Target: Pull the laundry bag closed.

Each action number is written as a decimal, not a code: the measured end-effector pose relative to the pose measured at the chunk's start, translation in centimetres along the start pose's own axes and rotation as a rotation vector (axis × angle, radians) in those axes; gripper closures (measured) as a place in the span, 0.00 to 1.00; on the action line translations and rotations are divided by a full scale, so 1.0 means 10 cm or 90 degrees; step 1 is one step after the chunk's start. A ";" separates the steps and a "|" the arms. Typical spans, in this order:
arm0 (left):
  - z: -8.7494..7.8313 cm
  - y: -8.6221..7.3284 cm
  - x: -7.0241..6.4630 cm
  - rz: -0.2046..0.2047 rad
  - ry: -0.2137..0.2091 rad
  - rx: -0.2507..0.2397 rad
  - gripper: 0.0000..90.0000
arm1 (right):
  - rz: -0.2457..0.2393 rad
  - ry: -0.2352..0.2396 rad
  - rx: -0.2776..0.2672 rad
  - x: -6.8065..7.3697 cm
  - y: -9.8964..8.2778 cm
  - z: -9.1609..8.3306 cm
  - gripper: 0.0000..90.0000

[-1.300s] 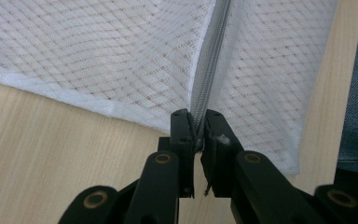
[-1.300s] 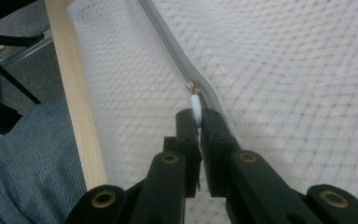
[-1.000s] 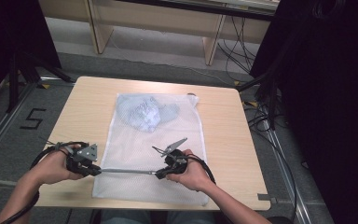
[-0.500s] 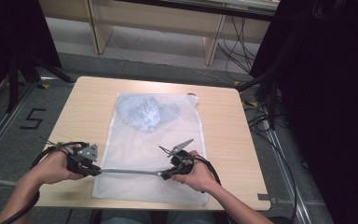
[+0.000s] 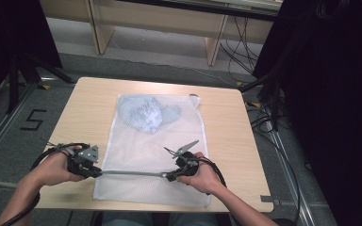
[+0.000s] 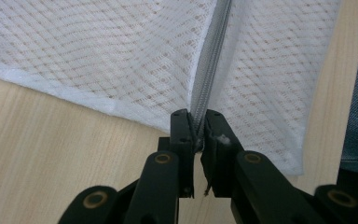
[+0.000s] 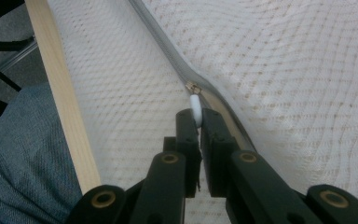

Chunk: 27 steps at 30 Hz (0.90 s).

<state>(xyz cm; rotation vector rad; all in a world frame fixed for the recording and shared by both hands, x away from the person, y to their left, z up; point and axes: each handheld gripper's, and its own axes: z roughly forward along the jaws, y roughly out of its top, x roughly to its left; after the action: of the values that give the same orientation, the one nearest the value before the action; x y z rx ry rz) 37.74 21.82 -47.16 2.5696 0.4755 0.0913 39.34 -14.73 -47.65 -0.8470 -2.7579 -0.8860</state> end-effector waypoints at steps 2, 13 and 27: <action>0.00 0.00 0.00 0.000 0.000 0.001 0.92 | 0.004 0.001 0.001 0.00 0.00 0.00 0.97; 0.00 0.00 0.00 0.000 -0.001 0.001 0.92 | 0.006 -0.005 -0.001 -0.02 -0.02 -0.03 0.97; 0.00 0.00 0.00 -0.002 0.000 0.003 0.92 | 0.011 -0.010 -0.003 -0.05 -0.06 -0.06 0.97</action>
<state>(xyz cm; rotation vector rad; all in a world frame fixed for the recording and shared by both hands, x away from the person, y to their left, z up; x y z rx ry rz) 37.70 21.79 -47.20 2.5737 0.4798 0.0899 39.43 -15.69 -47.58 -0.8813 -2.7581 -0.8862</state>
